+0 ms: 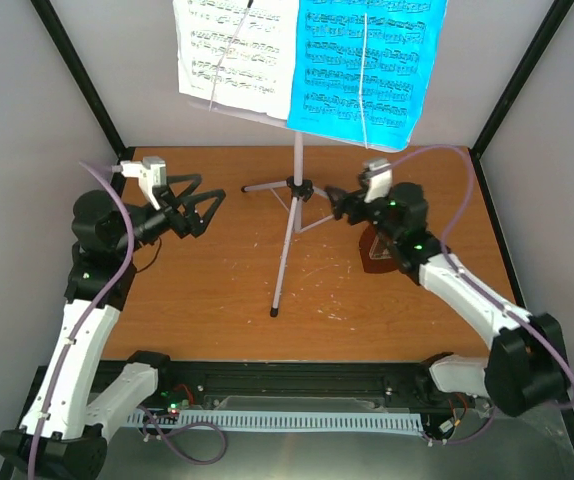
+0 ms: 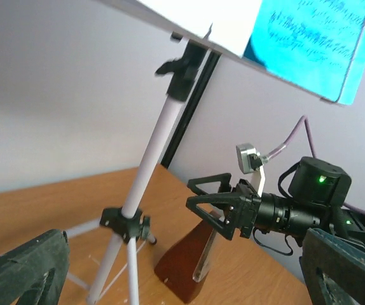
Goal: Pack up the instrument practice props
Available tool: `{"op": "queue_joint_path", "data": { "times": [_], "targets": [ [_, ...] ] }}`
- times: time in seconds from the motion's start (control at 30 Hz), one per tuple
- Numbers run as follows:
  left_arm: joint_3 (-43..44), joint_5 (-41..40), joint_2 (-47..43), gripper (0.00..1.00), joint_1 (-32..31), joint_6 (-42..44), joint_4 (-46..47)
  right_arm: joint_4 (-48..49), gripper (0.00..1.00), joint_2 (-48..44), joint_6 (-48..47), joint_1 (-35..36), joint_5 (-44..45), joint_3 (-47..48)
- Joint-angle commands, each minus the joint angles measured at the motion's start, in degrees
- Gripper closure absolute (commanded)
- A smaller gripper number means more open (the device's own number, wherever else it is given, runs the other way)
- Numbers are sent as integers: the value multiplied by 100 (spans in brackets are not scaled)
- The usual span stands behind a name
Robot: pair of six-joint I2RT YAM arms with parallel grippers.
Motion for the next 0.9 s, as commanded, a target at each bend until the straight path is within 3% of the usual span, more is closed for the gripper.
{"op": "queue_joint_path", "data": {
  "times": [0.0,0.17,0.33,0.47,0.57,0.73,0.87],
  "targets": [
    [687,322,409,2,8,-149,-34,-1153,6,-770,465,-883,276,-131],
    [1607,227,1141,8,-596,-9,-29,-2419,3,-1475,1270,-2300,320,285],
    [2561,216,1731,8,-1094,6,22,-3341,3,-1873,1928,-3727,-1060,1332],
    [3074,396,2079,9,-1218,-182,306,-3579,7,-1994,2263,-4061,-2163,2178],
    [3292,596,2280,11,-1291,-379,581,-3016,12,-2096,3003,-4063,-3085,2367],
    [3550,753,2484,11,-1315,-431,726,-574,21,-2240,5152,-4050,-4257,2081],
    [3666,759,2556,15,-1315,-485,717,-713,31,-2128,5097,-3851,-4410,2494]
  ]
}}
